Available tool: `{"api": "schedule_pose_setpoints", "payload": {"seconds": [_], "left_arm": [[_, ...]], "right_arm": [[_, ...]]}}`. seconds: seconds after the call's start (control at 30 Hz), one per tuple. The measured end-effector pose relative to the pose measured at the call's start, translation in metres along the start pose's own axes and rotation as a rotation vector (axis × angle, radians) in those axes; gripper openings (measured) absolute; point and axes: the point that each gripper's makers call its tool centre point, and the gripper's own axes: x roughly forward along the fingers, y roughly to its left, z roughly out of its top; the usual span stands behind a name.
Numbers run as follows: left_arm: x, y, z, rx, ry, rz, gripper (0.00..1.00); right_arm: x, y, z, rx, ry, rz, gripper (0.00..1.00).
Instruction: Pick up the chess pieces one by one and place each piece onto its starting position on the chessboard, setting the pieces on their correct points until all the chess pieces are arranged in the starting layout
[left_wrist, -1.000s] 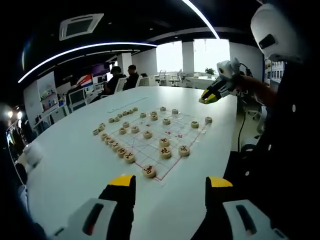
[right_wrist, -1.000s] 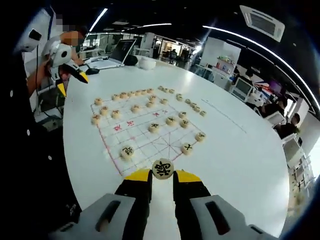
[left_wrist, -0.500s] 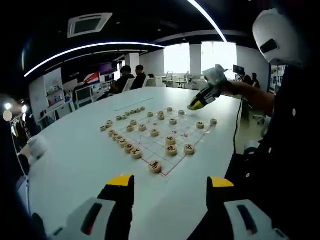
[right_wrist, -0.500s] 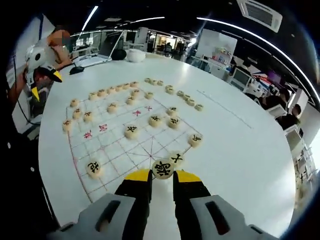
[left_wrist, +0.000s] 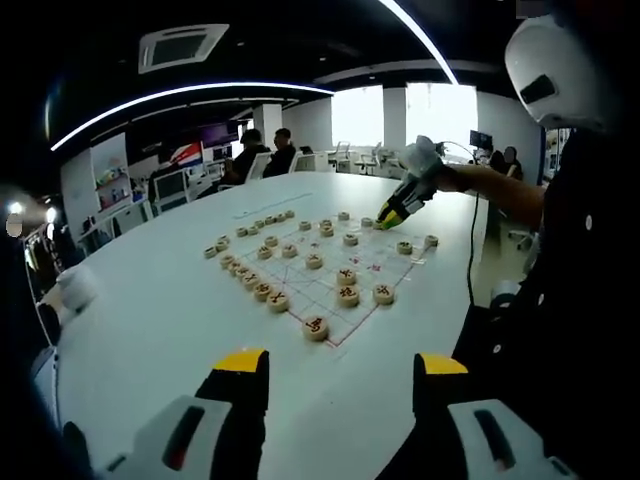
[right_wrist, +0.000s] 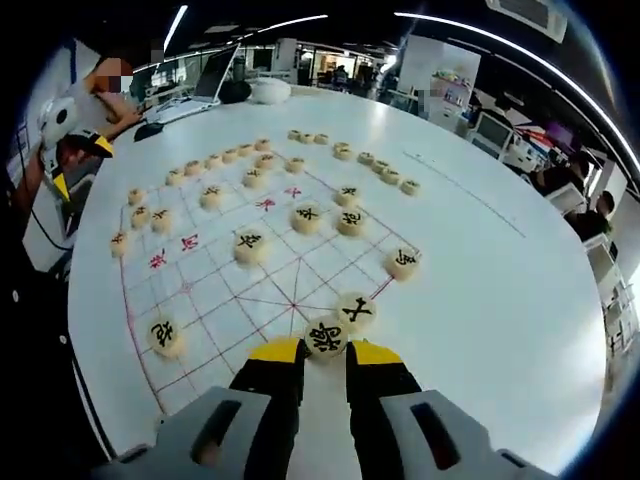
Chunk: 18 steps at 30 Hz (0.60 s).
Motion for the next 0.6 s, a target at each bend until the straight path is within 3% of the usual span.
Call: {"api": "schedule_pose_setpoints", "payload": {"seconds": [0.2,0.3,0.37,0.6], "left_arm": [[0.001,-0.001,0.001,0.003,-0.002,-0.001,0.59],[0.0,-0.001,0.002,0.002,-0.002,0.0,0.59],[0.0,-0.001,0.002,0.001,-0.002,0.0,0.59],[0.0,-0.001,0.004,-0.001,-0.006,0.005,0.59]], "right_arm": [[-0.001,0.0,-0.001,0.003,-0.007,0.003,0.19],[-0.002,-0.003,-0.001,-0.018,-0.013,-0.008,0.25],[-0.004,-0.002,0.001,-0.014,-0.03,-0.004,0.33],[-0.023,-0.002,0.003,0.028,-0.101,-0.015,0.33]]}}
